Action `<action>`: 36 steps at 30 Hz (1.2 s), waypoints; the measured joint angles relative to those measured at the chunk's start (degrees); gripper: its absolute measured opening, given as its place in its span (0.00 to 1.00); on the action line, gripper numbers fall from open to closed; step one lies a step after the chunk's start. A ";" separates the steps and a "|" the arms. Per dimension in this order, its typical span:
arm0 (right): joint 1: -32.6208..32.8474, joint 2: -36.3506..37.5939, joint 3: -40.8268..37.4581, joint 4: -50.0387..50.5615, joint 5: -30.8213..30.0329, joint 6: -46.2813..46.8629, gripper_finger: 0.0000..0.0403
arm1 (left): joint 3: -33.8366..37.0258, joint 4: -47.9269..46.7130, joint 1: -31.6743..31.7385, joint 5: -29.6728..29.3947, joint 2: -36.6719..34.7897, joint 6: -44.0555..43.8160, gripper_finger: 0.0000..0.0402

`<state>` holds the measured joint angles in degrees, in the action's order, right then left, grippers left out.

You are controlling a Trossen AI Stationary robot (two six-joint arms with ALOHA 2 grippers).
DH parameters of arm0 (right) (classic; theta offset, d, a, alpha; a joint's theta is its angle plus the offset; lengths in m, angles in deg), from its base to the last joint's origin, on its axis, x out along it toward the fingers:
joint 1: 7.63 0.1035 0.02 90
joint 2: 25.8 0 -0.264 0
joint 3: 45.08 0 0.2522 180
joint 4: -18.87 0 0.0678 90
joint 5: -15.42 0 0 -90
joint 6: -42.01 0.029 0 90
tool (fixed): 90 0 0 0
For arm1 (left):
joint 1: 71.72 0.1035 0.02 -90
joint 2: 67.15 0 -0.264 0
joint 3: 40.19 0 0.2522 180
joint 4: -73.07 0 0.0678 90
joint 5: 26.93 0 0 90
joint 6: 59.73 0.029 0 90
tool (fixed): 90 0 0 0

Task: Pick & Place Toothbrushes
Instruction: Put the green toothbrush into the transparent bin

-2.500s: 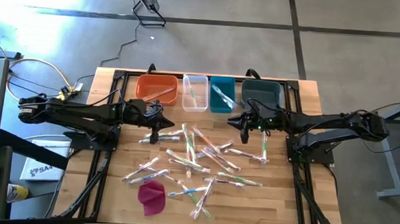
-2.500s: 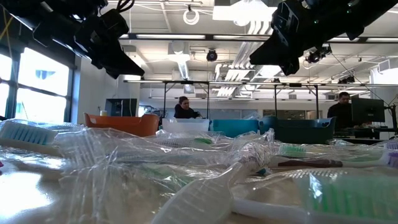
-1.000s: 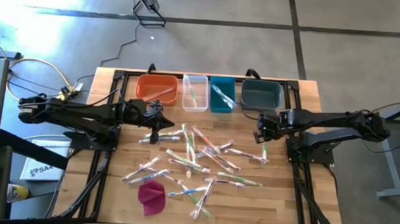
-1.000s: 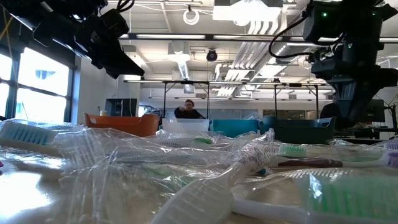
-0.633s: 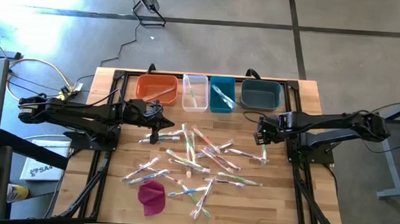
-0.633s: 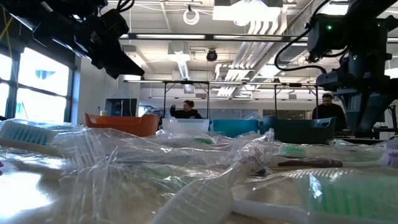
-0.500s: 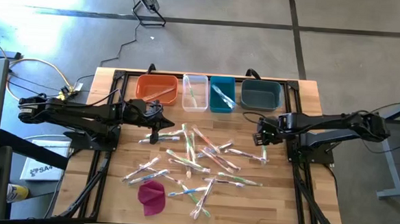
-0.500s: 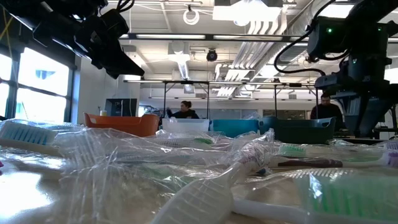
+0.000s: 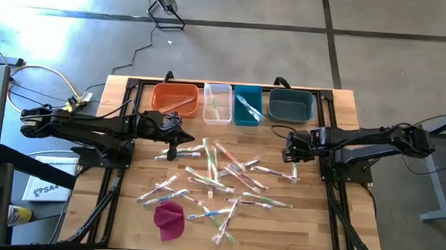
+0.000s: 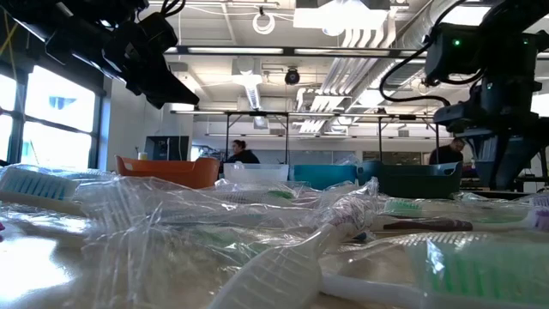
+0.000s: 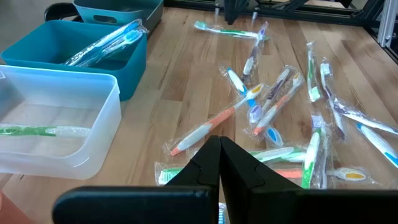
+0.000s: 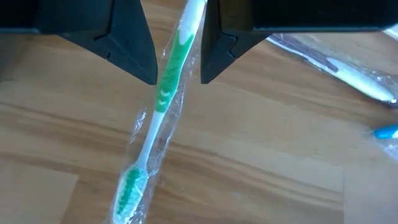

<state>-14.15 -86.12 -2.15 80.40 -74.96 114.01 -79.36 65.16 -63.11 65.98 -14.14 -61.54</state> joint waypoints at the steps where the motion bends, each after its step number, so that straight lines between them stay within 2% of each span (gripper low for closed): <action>1: 0.57 0.00 0.00 -0.01 -0.43 0.07 0.28 | 0.00 -0.02 0.00 0.00 0.00 0.00 0.00; 17: 8.06 0.00 0.00 0.09 -7.42 6.26 0.27 | 0.00 -0.02 0.00 0.00 0.00 0.00 0.00; 22: 8.41 0.00 -0.72 -0.13 -7.62 6.98 0.27 | 0.00 -0.01 0.00 0.00 0.00 0.00 0.00; 26: 8.41 0.00 -4.17 -1.23 -7.01 8.83 0.27 | 0.00 -0.07 0.00 0.00 0.00 0.00 0.00; 36: 8.41 0.00 -6.89 -8.86 -7.27 10.42 0.27 | 0.00 -0.01 0.00 0.00 0.00 0.00 0.00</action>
<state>-5.74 -86.12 -9.04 71.54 -82.23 124.42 -79.36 65.15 -63.11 65.98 -14.14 -61.54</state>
